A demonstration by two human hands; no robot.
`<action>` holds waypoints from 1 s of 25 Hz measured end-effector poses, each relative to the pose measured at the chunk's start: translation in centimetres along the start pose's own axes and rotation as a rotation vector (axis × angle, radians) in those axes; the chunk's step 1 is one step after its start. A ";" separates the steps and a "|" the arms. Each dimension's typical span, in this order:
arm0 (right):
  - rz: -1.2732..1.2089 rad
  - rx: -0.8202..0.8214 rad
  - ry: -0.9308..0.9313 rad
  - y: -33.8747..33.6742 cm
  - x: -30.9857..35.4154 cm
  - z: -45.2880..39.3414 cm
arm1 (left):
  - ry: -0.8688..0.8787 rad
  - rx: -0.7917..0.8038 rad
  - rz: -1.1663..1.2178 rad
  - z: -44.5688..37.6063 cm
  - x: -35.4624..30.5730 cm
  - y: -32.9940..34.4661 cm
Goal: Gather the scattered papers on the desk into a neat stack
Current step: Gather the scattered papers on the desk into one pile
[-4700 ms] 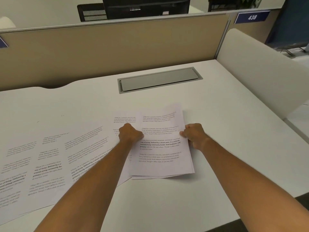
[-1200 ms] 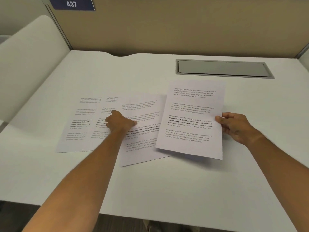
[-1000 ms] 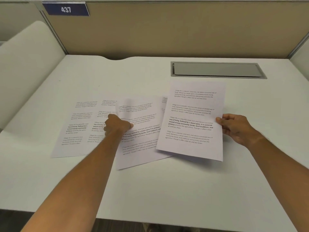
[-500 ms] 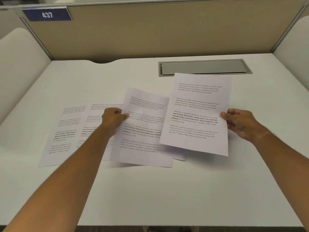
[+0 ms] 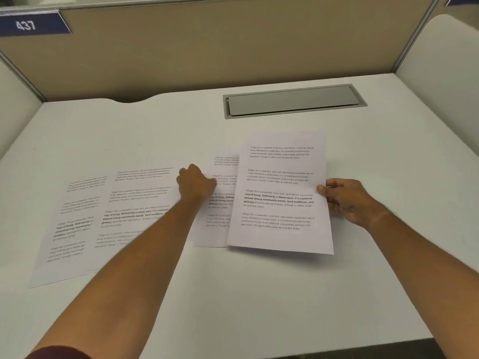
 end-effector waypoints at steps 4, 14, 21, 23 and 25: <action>-0.017 -0.034 -0.009 -0.9 0.5 0.0 | 0.031 0.006 -0.128 0.9 -0.9 0.6; -0.022 -0.028 -0.030 -0.9 1.1 -0.5 | -0.120 0.141 0.075 0.2 -0.1 0.8; -0.032 -0.012 -0.033 -0.8 1.4 -0.9 | -0.170 0.155 0.309 -0.1 1.7 -0.4; -0.025 0.011 -0.034 0.4 1.6 -1.2 | -0.206 0.150 0.406 -0.7 3.5 -1.9; -0.014 0.042 -0.032 2.4 1.8 -1.5 | -0.251 0.163 0.483 -1.4 5.7 -3.6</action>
Point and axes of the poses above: each hand's wrist, its own z-axis away from the middle knuckle, its own y-axis out of the palm, x = y × z, the point moved 8 cm from there along -z, towards the middle knuckle, and after that the axes turned 11 degrees about -y, right-handed, at the moved point
